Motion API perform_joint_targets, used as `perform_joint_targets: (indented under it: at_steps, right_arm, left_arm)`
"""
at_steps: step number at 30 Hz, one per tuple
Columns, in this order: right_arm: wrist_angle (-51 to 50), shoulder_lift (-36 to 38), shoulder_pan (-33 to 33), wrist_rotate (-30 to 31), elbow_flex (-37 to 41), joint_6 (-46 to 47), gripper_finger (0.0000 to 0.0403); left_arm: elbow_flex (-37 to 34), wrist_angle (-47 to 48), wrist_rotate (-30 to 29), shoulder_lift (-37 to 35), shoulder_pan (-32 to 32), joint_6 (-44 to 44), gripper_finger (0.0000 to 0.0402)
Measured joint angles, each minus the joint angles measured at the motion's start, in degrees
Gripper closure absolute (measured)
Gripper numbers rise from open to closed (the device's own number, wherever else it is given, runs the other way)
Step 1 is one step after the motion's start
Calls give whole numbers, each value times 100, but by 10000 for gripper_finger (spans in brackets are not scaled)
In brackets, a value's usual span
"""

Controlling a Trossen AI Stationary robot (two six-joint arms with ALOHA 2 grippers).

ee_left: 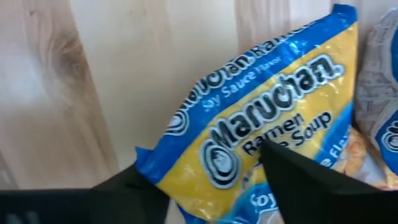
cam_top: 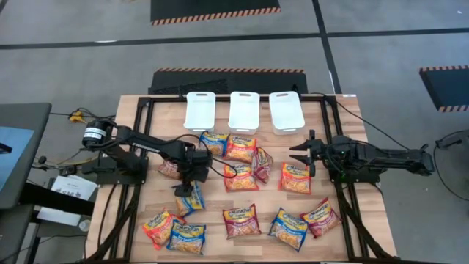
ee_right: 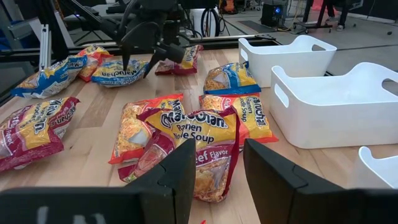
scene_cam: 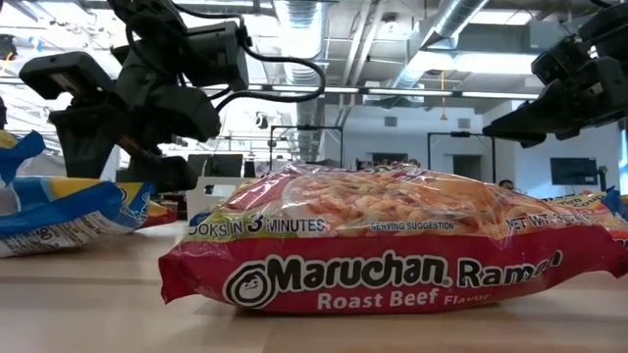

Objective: Sort Maruchan noodles
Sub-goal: Put the blue noodle pack into the left white bin

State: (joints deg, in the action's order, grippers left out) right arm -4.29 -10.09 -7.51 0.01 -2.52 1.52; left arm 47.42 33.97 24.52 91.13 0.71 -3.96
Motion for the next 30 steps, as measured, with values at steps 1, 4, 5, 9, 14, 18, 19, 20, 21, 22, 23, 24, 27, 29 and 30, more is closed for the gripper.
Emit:
perform_joint_targets:
  at_steps: [1, 4, 5, 9, 14, 18, 19, 20, 21, 22, 23, 24, 27, 29, 30]
  right_arm:
    - [0, 0, 0, 0, 0, 0, 243]
    - [0, -2, 1, 0, 0, 0, 243]
    - [0, 0, 0, 0, 0, 0, 243]
    - [0, 0, 2, 0, 0, 0, 243]
    - [0, -1, 1, 0, 0, 0, 243]
    - [0, 0, 0, 0, 0, 0, 243]
    - [0, -1, 1, 0, 0, 1, 243]
    - [0, 0, 1, 0, 0, 0, 243]
    - [0, -2, 1, 0, 0, 0, 243]
    - [0, -1, 1, 0, 0, 0, 243]
    - [0, -1, 1, 0, 0, 0, 243]
    - [0, -2, 2, 0, 0, 0, 243]
    - [0, -2, 0, 0, 0, 0, 243]
    - [0, 0, 2, 0, 0, 0, 243]
    - [0, -1, 0, 0, 0, 0, 243]
  left_arm:
    - [0, -17, 38, 0, 0, -17, 216]
    - [0, -67, 138, 0, 0, -86, 271]
    - [0, -67, 181, 0, -1, -85, 290]
    - [0, -63, 268, -4, -4, -81, 370]
    - [0, -51, 393, -7, -7, -73, 399]
    - [84, 17, 513, -32, -26, -77, 401]
    - [117, 17, 489, -82, -26, -84, 401]
    - [157, 12, 473, -150, -26, -87, 401]
    - [193, 2, 448, -231, -27, -91, 401]
    - [228, 11, 389, -322, -36, -93, 401]
    - [261, 12, 322, -421, -45, -90, 401]
    - [290, 15, 232, -528, -58, -88, 401]
    - [375, 19, -23, -870, -87, -44, 402]
    - [402, 40, -219, -1118, -107, 5, 401]
    - [420, 82, -308, -1252, -120, 18, 401]
